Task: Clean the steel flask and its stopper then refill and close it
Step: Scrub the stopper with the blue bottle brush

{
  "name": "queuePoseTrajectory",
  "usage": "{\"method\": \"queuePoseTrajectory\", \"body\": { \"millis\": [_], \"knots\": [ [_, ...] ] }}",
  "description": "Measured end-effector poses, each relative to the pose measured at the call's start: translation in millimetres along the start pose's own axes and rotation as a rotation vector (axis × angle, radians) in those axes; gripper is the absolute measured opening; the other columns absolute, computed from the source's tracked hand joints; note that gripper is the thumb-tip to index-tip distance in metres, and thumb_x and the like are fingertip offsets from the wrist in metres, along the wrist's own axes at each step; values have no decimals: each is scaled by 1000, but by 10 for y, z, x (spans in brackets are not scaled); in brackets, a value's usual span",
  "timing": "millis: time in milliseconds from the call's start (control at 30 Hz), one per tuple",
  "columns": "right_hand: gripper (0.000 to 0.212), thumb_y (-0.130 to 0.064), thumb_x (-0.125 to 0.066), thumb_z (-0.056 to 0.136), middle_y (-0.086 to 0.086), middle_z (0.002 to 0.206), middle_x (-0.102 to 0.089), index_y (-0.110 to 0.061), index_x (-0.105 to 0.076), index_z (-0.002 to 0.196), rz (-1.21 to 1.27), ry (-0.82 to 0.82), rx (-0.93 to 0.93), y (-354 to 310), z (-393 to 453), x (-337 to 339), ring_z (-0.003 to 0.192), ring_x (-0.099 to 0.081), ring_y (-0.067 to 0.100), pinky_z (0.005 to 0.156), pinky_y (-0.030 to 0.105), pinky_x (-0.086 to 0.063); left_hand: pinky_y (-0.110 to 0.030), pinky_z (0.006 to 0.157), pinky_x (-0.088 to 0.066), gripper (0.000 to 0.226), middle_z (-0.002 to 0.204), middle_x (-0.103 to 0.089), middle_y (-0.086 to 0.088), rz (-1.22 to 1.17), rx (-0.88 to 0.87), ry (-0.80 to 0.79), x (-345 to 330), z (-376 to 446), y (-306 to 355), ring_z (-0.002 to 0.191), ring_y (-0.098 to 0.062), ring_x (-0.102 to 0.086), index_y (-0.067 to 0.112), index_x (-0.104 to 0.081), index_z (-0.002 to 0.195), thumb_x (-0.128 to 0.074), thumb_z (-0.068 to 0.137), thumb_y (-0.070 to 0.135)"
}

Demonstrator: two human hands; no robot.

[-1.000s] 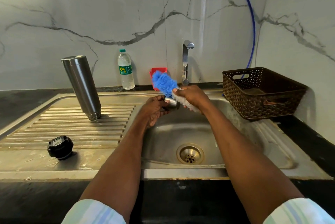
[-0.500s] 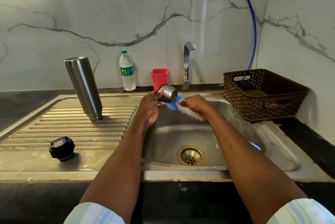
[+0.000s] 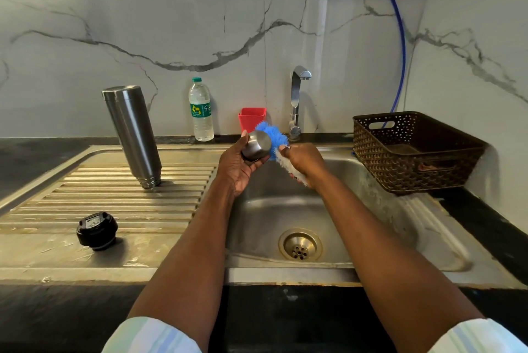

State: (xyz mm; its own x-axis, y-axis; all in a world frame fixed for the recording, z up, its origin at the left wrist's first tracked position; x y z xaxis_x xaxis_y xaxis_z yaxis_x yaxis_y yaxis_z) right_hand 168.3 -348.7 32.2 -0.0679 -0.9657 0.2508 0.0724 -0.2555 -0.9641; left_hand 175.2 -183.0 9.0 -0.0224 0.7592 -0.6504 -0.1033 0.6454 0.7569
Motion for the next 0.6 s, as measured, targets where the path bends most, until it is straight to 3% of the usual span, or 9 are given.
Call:
{"method": "queuePoseTrajectory", "body": {
  "millis": [100, 167, 267, 367, 500, 600],
  "knots": [
    [21, -28, -64, 92, 4, 75, -67, -13, -71, 104, 73, -11, -12, -16, -13, -35, 54, -56, 14, 45, 21, -40, -46, 85, -59, 30, 118, -64, -24, 11, -3, 27, 53, 6, -9, 97, -34, -68, -3, -55, 120, -60, 97, 16],
    [26, -29, -63, 94, 4, 75, -66, -11, -70, 110, 87, -26, -29, -15, -32, -46, 53, -55, 13, 41, 19, -38, -45, 88, -56, 25, 112, -64, -22, -1, -12, 42, 68, 1, 14, 96, -33, -67, -3, -55, 118, -59, 96, 9],
    [27, -27, -61, 96, 5, 71, -64, -5, -67, 109, 82, -86, -82, 26, -89, -74, 45, -54, 11, 38, 16, -36, -32, 76, -58, 8, 99, -67, -14, -6, -42, 68, 72, -4, 59, 89, -25, -65, 2, -61, 102, -59, 95, 5],
    [21, -24, -59, 97, 5, 69, -62, -4, -65, 102, 107, -142, -149, 44, -167, -68, 38, -54, 9, 35, 14, -35, -24, 57, -55, 7, 95, -68, -11, 39, -25, 83, 102, -7, 47, 82, -22, -65, 6, -64, 100, -61, 93, 8],
    [30, -29, -63, 94, 9, 73, -64, -8, -67, 115, 198, -46, -109, 42, -59, 11, 47, -52, 16, 36, 16, -34, -26, 63, -52, 16, 97, -70, -12, 109, 20, 68, 91, -15, -13, 81, -21, -67, 6, -63, 105, -66, 90, 12],
    [27, -30, -63, 94, 9, 74, -64, -8, -67, 110, 149, -83, -120, 58, -88, 1, 49, -52, 17, 39, 18, -36, -26, 62, -53, 15, 94, -70, -12, 102, 5, 55, 79, -14, 0, 81, -21, -67, 5, -64, 104, -65, 90, 10]
  ]
}}
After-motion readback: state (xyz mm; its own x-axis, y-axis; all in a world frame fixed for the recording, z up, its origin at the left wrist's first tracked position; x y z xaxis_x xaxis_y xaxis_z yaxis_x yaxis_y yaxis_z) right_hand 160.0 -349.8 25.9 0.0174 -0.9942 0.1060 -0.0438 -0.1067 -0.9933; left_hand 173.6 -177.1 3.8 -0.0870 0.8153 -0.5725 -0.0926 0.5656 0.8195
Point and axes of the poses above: each hand's wrist, its own z-axis towards the middle knuckle, its own x-axis out of the back of the hand, y = z × x, the point moved 8 cm from there along z, towards the middle knuckle
